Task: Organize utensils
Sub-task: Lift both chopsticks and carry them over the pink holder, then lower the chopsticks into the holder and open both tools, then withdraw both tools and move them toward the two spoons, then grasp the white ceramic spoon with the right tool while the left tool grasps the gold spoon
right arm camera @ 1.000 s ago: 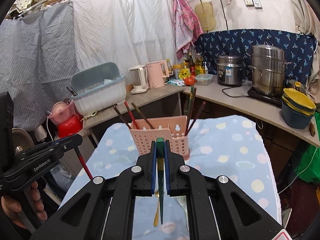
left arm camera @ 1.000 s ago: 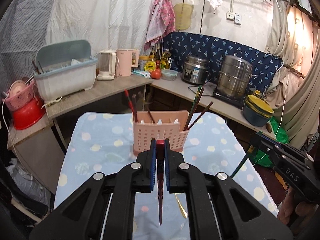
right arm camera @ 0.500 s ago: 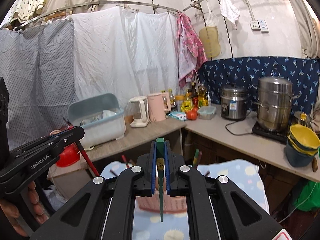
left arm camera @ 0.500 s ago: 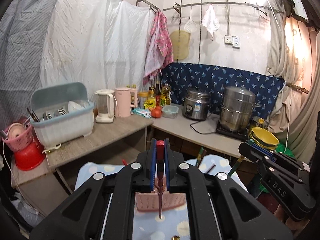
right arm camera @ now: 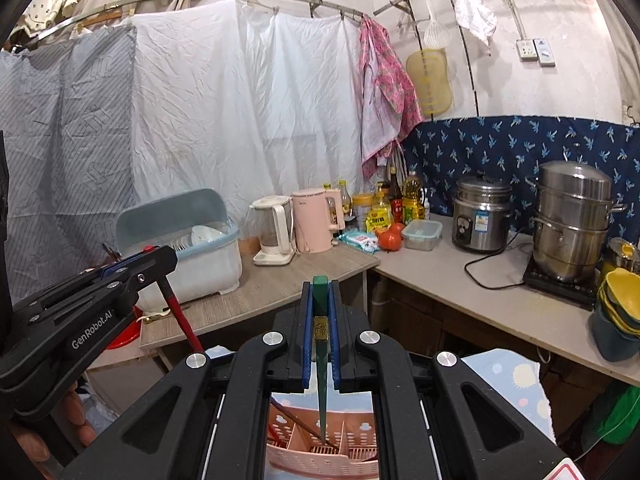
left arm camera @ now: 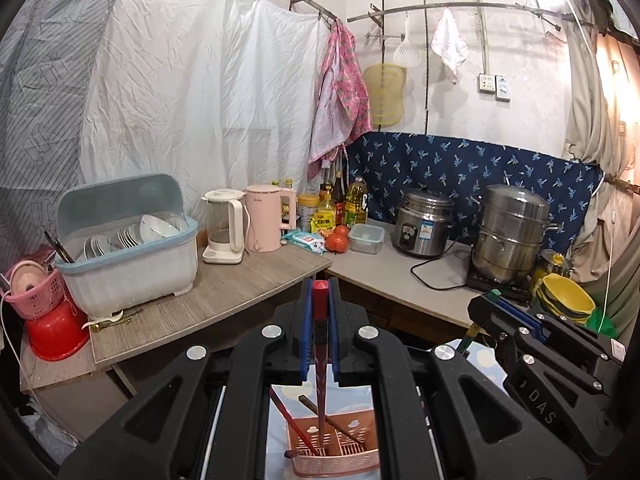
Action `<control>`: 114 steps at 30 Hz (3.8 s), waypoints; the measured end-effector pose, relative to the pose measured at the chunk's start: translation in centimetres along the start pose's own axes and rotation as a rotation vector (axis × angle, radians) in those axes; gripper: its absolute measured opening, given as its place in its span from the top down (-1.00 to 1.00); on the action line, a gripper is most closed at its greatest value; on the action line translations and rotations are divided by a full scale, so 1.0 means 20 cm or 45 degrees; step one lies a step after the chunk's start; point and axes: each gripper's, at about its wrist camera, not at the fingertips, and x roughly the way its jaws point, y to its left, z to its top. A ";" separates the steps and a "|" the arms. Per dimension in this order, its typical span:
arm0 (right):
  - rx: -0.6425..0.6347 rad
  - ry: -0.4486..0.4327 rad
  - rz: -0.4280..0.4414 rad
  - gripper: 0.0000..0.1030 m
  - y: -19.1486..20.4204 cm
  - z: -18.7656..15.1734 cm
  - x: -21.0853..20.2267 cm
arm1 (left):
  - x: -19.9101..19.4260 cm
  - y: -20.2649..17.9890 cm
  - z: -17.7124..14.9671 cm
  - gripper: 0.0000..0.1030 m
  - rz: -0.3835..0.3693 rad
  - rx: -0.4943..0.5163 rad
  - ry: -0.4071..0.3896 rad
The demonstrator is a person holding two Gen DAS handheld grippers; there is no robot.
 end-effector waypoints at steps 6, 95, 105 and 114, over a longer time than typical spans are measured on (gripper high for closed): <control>-0.018 0.094 -0.007 0.87 0.01 -0.15 0.15 | 0.15 0.03 -0.16 0.87 0.014 -0.007 0.082; 0.088 0.733 -0.096 0.78 -0.28 -1.51 -0.09 | -0.05 -0.15 -1.56 0.13 -0.108 -0.103 0.786; 0.205 0.744 -0.117 0.90 -0.40 -1.53 -0.17 | 0.09 -0.27 -1.60 0.13 -0.187 -0.061 0.812; 0.221 0.749 -0.107 0.90 -0.41 -1.54 -0.20 | 0.17 -0.31 -1.65 0.50 -0.230 -0.033 0.839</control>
